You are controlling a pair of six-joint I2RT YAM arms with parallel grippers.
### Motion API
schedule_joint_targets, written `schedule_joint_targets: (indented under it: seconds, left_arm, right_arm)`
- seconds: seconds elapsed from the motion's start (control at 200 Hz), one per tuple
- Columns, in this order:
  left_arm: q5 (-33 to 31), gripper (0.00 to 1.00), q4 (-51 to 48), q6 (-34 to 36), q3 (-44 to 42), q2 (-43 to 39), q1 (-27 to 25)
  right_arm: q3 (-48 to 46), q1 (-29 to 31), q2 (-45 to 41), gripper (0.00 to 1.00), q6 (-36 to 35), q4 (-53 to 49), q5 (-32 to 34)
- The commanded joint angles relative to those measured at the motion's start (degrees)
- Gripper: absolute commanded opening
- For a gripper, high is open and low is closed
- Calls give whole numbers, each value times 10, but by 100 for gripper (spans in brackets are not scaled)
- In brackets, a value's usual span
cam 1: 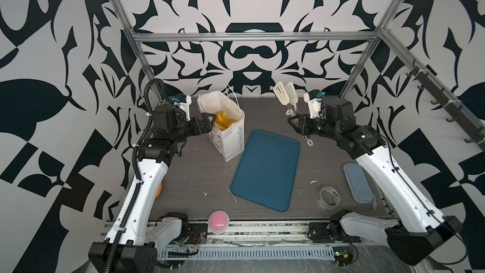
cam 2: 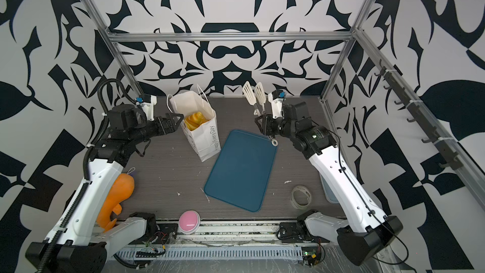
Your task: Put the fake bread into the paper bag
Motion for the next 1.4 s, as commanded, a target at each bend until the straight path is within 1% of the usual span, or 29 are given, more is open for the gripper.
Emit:
schedule_joint_targets:
  seconds: [0.0,0.115,0.24,0.385,0.59,0.68,0.795,0.9,1.025,1.125,1.265,1.395]
  left_arm:
    - [-22,99,-20,24,-19,-20,0]
    - [-17,99,-36,29,-35,-37,0]
    - [-16,99,-36,30,-62,-49,0]
    - [-74,99,-30,17,-91,-57,0]
    - [-133,99,-5,12,-131,-44,2]
    - [-149,99,3,22,-144,-33,2]
    - [-170,99,3,15,-147,-10,2]
    - [-171,99,7,13,-148,8,2]
    - [-162,99,63,12,-183,-1,2]
    - [-168,99,110,-2,-217,-12,2]
    - [-184,99,148,-26,-254,-12,2]
    - [-198,99,176,-34,-277,-6,2]
  right_arm:
    - [-19,-42,-7,44,24,47,-33]
    - [-47,-97,0,43,40,50,-51]
    - [-75,-137,11,43,48,53,-53]
    - [-107,-167,25,43,52,58,-47]
    - [-130,-176,46,42,44,51,-5]
    - [-140,-177,59,42,41,54,17]
    - [-157,-180,75,42,41,64,41]
    - [-173,-181,94,42,44,75,61]
    - [-187,-188,113,41,46,88,77]
    - [-192,-200,132,41,50,98,79]
    - [-196,-209,163,41,54,116,80]
    - [-194,-214,194,41,55,126,85]
